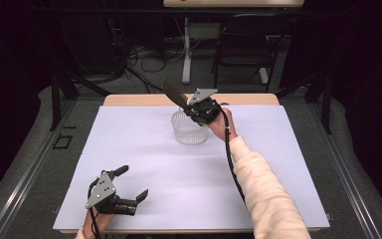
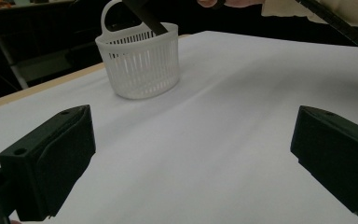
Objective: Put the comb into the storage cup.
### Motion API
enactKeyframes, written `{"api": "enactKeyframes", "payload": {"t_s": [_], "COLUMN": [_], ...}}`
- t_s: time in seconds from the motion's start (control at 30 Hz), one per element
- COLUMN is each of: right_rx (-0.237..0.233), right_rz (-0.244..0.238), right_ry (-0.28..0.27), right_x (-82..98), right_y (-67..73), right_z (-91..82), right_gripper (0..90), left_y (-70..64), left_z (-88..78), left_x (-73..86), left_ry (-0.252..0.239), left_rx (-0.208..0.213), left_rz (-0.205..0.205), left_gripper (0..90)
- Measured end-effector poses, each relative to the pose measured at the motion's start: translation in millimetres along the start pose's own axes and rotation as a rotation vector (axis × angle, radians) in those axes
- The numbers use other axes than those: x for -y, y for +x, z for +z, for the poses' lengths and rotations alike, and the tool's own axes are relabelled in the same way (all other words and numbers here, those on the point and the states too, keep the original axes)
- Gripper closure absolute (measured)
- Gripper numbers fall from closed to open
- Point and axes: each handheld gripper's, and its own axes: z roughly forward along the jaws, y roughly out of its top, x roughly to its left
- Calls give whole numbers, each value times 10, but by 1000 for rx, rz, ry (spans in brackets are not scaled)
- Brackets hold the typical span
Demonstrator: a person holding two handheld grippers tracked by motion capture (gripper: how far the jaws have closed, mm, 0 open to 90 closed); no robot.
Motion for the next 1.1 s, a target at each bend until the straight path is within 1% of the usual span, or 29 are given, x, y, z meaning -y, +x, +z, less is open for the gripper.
{"api": "enactKeyframes", "payload": {"t_s": [0.13, 0.2, 0.37, 0.53, 0.57, 0.67, 0.7, 0.77, 0.93, 1.1], "right_rx": [-6, -10, -15, -17, -24, -24, -24, -25, -28, -34], "right_rz": [-8, -2, -12, -15, -19, -23, -24, -28, -20, -36], "right_ry": [5, -6, 12, 17, 25, 32, 43, 43, 61, 81], "right_x": [3, 7, 15, 34, 39, 69, 77, 98, 139, 154], "right_y": [20, 28, 50, 75, 78, 95, 97, 95, 78, 93], "right_z": [24, 33, 67, 102, 104, 132, 133, 147, 151, 177], "right_gripper": [726, 727, 726, 726, 726, 726, 726, 726, 725, 725], "left_y": [-2, -2, -1, -4, -6, -5, -5, -5, -4, -4], "left_z": [-2, -3, -6, -7, -9, -10, -9, -8, -5, -2], "left_x": [-1, -1, -2, -3, -4, -5, -4, -4, -3, -3], "left_ry": [1, 0, -1, 0, -1, -2, -1, -1, -1, 0], "left_rx": [-1, -3, -3, -2, -1, -1, -1, 0, -2, -2], "left_rz": [4, 3, 4, 6, 5, 7, 6, 6, 4, 4], "left_gripper": [0, 0, 0, 0, 0, 0, 0, 0, 0, 0]}}
